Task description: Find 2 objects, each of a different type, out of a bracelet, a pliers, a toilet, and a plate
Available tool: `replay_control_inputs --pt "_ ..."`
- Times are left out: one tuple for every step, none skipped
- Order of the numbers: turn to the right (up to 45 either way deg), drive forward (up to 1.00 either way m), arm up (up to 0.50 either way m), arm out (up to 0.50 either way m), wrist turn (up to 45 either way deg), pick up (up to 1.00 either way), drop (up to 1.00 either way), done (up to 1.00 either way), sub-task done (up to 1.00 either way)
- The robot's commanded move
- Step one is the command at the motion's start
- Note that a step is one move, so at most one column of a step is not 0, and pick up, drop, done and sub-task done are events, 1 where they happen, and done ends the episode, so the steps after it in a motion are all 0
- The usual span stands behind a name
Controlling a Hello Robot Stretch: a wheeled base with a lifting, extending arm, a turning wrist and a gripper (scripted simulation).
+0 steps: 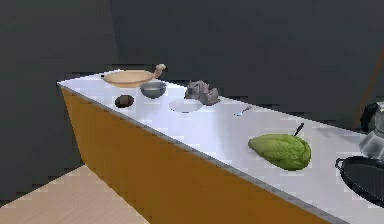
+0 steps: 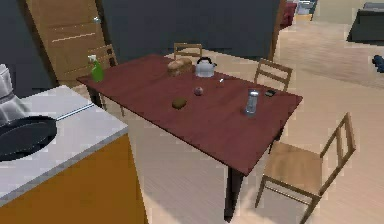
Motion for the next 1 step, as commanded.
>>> replay_control_inputs --pt "0.0 0.0 0.0 0.0 0.0 0.0 0.0 0.0 1.0"
